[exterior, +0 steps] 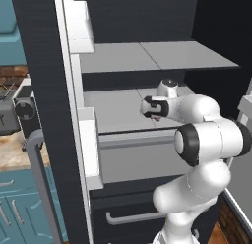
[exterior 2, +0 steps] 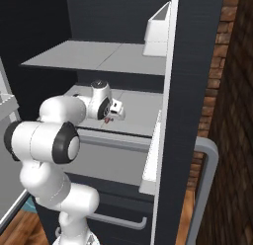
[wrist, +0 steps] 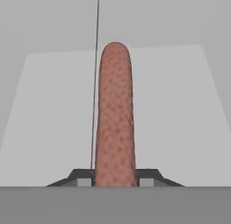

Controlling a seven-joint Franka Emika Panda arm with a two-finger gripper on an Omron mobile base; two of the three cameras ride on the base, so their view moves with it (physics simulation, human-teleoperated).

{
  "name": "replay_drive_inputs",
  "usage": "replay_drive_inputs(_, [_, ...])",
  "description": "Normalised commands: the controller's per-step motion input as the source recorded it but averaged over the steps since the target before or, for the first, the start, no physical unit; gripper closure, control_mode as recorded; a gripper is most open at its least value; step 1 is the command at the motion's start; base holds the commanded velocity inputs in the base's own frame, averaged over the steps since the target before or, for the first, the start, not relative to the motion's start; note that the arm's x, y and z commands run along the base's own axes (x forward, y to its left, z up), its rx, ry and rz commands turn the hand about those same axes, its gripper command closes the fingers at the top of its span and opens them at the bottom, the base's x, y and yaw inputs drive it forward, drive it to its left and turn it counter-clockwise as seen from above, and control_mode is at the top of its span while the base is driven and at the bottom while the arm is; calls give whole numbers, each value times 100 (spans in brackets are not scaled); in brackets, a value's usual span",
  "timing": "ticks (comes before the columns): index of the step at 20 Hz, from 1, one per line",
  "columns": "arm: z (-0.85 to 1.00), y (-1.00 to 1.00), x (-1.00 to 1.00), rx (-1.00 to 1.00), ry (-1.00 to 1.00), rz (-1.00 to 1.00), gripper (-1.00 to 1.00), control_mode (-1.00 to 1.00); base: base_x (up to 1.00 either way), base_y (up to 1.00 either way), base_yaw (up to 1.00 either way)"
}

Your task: Retrieve the sausage and cheese from the fridge and place them on the cutting board on the counter.

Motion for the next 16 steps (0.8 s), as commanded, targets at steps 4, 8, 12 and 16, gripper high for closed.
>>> replay_drive_inputs(4, [34, -14, -64, 0, -23, 0, 100, -100, 0, 0, 0])
replay_drive_inputs(8, [88, -1, -56, -1, -2, 0, 100, -100, 0, 0, 0])
replay_drive_inputs(12, [97, -1, -43, -6, 4, 0, 100, -100, 0, 0, 0])
replay_drive_inputs(16, [59, 0, -69, -12, 11, 0, 100, -100, 0, 0, 0])
